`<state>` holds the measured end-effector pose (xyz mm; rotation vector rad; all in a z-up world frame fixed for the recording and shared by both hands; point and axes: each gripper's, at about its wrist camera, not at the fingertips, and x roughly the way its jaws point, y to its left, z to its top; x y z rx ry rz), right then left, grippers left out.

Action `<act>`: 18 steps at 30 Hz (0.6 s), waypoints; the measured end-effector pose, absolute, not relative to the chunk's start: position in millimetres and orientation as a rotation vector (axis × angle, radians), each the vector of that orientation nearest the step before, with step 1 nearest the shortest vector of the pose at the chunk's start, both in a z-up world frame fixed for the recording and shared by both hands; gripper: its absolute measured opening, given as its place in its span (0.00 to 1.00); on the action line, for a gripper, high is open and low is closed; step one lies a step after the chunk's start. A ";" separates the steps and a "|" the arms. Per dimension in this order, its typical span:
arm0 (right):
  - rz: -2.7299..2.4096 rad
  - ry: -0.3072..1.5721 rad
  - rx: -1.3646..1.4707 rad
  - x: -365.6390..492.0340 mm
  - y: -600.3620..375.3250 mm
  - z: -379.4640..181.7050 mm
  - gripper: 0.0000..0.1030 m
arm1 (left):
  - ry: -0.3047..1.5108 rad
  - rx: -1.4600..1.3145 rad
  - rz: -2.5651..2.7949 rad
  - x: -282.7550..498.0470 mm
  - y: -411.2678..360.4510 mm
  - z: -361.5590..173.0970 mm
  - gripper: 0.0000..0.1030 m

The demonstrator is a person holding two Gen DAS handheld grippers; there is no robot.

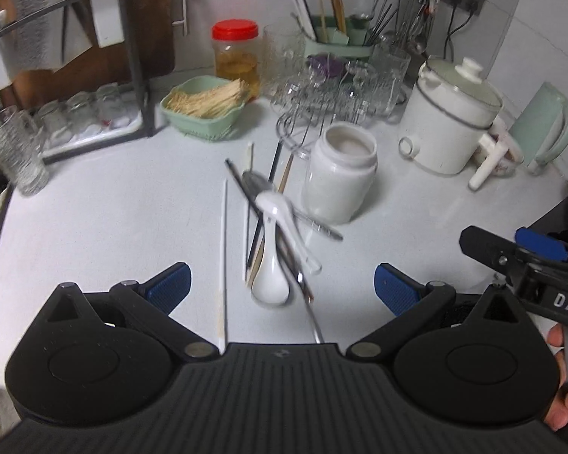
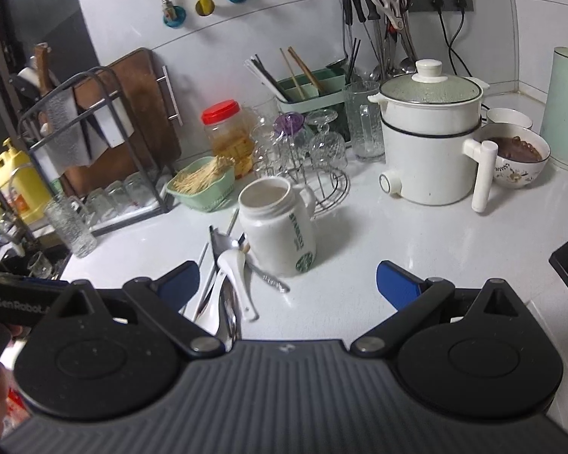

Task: Organize utensils
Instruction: 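Grasp the white Starbucks mug with the right tool while left tool nears the spoon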

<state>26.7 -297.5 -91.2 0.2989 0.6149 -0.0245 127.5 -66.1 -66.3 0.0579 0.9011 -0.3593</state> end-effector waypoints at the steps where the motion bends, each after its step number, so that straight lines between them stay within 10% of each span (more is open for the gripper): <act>1: -0.031 0.615 0.306 32.1 -297.5 -91.6 0.99 | 0.894 0.053 -0.369 134.3 -64.6 -66.3 1.00; 18: -0.097 0.706 0.272 121.2 -269.2 -109.5 0.93 | 0.939 0.054 -0.500 224.4 -30.3 -120.5 1.00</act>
